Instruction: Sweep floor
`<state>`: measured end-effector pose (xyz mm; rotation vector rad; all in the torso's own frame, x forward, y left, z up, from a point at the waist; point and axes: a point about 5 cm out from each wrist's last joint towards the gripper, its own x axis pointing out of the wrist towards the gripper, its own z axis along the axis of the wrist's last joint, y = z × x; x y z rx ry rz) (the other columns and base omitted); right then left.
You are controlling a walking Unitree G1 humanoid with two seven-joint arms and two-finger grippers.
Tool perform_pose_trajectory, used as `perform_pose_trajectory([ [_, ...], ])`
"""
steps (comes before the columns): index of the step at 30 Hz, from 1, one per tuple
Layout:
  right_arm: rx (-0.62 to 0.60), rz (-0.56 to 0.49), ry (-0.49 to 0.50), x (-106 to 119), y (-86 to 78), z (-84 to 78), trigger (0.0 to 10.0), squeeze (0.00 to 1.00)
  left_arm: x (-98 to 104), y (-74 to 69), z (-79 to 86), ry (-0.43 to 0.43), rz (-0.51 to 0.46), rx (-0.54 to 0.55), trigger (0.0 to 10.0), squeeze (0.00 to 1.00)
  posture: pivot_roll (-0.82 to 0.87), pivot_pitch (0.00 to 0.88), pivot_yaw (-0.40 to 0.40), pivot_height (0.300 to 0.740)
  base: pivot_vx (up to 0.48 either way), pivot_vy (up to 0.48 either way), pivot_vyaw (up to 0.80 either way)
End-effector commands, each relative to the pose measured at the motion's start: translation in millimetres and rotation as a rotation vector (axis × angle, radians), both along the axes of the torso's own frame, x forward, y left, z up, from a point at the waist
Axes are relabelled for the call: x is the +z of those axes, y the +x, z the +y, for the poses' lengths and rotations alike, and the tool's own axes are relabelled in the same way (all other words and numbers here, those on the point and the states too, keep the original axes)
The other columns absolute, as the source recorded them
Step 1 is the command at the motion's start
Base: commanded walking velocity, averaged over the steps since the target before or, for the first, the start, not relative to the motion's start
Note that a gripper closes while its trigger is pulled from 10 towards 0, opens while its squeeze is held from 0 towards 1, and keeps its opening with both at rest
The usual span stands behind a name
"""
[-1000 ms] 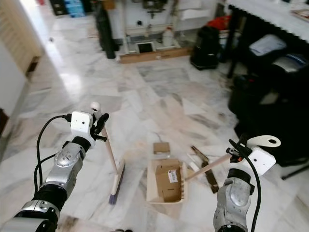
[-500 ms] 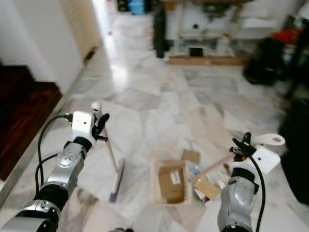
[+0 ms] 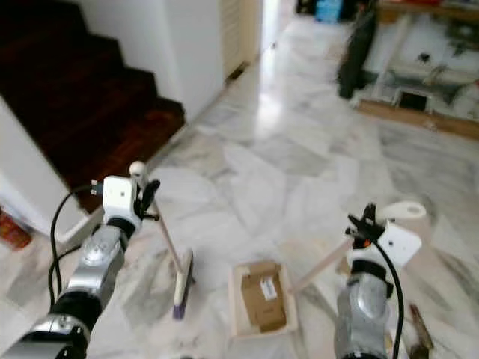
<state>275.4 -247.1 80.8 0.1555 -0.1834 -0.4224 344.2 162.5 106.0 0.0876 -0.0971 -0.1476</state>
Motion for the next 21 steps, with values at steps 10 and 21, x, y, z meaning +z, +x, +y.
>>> perform_pose_trajectory([
  [10, 0.000, -0.052, -0.016, 16.4, 2.3, -9.7, 10.0, 0.00, 5.2, -1.0, -9.5, -0.013, -0.043, 0.004, 10.0, 0.00, 0.08, 0.035, -0.018, 0.740, 0.000, 0.000, 0.80],
  [21, 0.021, -0.048, -0.004, 15.8, 4.3, -5.9, 10.0, 0.00, 2.2, -4.1, -6.5, -0.005, -0.039, 0.014, 10.0, 0.00, 0.09, 0.017, -0.017, 0.740, 0.000, 0.000, 0.78],
])
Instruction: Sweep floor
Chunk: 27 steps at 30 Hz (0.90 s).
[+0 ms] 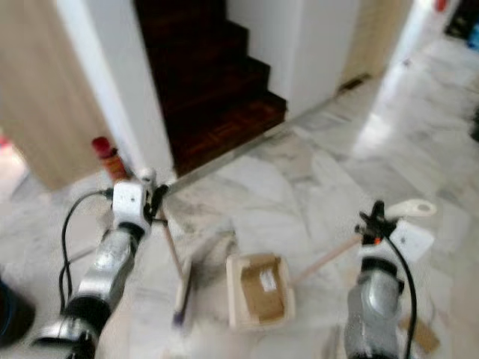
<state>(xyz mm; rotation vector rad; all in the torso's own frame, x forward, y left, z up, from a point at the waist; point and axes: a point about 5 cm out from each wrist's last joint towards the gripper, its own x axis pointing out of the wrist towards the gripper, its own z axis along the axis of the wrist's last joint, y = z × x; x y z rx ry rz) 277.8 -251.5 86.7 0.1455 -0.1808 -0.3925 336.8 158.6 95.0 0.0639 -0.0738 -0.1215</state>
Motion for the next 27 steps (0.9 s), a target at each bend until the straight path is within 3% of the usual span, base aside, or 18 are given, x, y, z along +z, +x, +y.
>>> perform_pose_trajectory([
  [1, -0.002, -0.044, 0.016, 8.7, 2.1, -0.4, 10.0, 0.00, 12.6, 2.6, -2.3, 0.020, -0.062, -0.011, 10.0, 0.00, 0.09, 0.014, -0.015, 0.740, 0.000, 0.000, 0.44],
  [12, 0.019, -0.024, 0.050, 1.8, 2.2, 5.8, 10.0, 0.00, 11.6, 0.3, 0.2, 0.006, -0.059, 0.004, 10.0, 0.00, 0.10, 0.003, -0.001, 0.740, 0.000, 0.000, 0.04],
  [27, 0.007, -0.004, 0.058, -0.2, 1.7, 3.1, 10.0, 0.00, 10.9, -0.8, -1.3, -0.011, -0.040, 0.004, 10.0, 0.00, 0.11, 0.051, -0.002, 0.740, 0.000, 0.019, 0.00],
])
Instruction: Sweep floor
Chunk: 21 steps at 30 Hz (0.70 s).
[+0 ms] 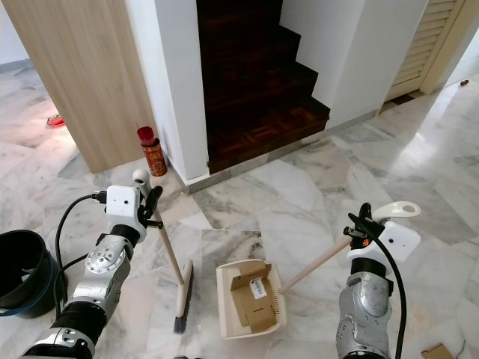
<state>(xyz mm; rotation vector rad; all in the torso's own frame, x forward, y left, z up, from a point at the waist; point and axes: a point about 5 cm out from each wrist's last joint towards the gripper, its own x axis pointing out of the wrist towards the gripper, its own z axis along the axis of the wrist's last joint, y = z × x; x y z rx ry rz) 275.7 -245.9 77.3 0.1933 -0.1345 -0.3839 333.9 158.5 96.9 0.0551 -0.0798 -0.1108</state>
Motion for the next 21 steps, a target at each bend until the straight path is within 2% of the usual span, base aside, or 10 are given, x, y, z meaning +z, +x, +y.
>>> perform_pose_trajectory([
  [1, -0.010, -0.038, 0.004, 9.3, 3.9, -2.5, 10.0, 0.00, 9.3, 1.9, -1.4, -0.003, -0.035, -0.007, 10.0, 0.00, 0.11, 0.051, -0.002, 0.740, 0.000, 0.289, 0.00],
  [21, -0.005, -0.032, -0.029, 12.2, 5.8, -4.1, 10.0, 0.00, 8.9, -0.2, -3.8, 0.006, -0.028, -0.019, 10.0, 0.00, 0.11, 0.068, -0.003, 0.740, 0.000, 0.303, 0.00],
])
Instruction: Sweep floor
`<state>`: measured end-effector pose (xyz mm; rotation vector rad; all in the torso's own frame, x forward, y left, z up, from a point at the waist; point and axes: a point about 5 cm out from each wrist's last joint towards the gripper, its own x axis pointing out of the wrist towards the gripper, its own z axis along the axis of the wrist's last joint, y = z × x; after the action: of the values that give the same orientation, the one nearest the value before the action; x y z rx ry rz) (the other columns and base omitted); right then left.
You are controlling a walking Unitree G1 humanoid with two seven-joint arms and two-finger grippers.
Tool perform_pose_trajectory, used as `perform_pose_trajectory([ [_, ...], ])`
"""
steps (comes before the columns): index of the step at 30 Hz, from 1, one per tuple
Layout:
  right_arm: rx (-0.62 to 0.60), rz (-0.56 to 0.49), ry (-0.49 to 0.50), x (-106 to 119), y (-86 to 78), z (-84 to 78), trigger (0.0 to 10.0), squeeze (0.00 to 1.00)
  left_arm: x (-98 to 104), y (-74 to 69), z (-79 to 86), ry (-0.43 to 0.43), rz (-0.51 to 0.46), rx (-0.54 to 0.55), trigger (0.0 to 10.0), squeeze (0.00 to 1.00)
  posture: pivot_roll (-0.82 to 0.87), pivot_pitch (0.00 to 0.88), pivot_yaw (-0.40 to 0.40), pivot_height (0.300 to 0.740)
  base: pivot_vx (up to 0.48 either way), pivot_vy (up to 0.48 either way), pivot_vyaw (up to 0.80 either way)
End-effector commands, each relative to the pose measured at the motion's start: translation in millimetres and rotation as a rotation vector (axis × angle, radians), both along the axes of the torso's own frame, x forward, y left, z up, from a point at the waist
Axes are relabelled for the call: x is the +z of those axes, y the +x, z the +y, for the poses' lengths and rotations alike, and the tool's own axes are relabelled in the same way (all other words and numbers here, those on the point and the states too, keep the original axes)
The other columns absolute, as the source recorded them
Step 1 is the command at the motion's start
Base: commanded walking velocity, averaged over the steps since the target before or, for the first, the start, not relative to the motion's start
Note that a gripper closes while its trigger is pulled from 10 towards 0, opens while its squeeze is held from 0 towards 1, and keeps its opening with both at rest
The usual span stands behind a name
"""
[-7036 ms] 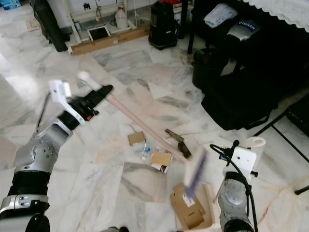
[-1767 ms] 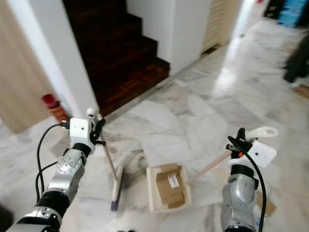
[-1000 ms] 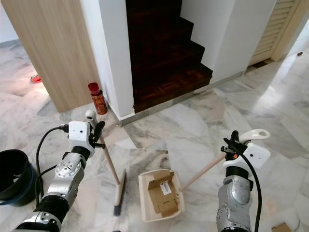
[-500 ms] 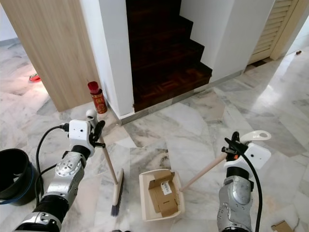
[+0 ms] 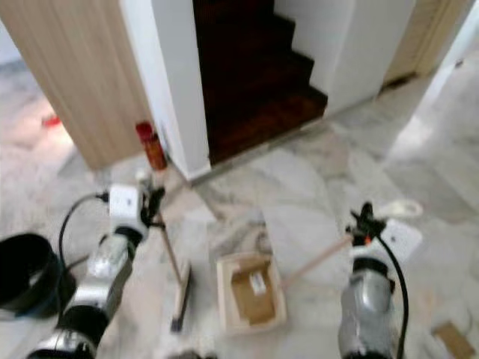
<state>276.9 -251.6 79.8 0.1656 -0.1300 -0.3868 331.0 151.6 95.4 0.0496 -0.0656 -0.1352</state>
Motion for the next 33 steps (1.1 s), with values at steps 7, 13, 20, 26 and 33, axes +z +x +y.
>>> perform_pose_trajectory([
  [7, 0.004, -0.041, -0.001, 9.4, 5.6, 3.1, 10.0, 0.00, 10.9, 2.4, 3.3, 0.008, -0.041, 0.000, 10.0, 0.00, 0.11, 0.070, -0.002, 0.740, 0.000, 0.326, 0.31],
  [13, 0.002, -0.040, 0.000, 8.9, 5.7, 3.3, 10.0, 0.00, 11.2, 2.4, 2.9, 0.007, -0.039, -0.005, 10.0, 0.00, 0.11, 0.071, -0.001, 0.740, 0.000, 0.319, 0.00],
  [20, 0.012, -0.040, 0.013, 8.1, 7.0, 7.2, 10.0, 0.00, 11.9, 3.1, 2.7, 0.008, -0.038, -0.013, 10.0, 0.00, 0.12, 0.080, 0.003, 0.740, 0.000, 0.318, 0.00],
  [26, 0.014, -0.042, 0.012, 7.6, 7.4, 9.3, 10.0, 0.00, 13.0, 3.1, 3.9, 0.013, -0.039, -0.018, 10.0, 0.00, 0.12, 0.072, 0.013, 0.740, 0.000, 0.316, 0.00],
  [33, 0.010, -0.043, 0.008, 7.0, 6.3, 8.0, 10.0, 0.00, 13.5, 3.2, 3.1, 0.014, -0.039, -0.029, 10.0, 0.00, 0.12, 0.058, 0.018, 0.740, 0.000, 0.306, 0.27],
])
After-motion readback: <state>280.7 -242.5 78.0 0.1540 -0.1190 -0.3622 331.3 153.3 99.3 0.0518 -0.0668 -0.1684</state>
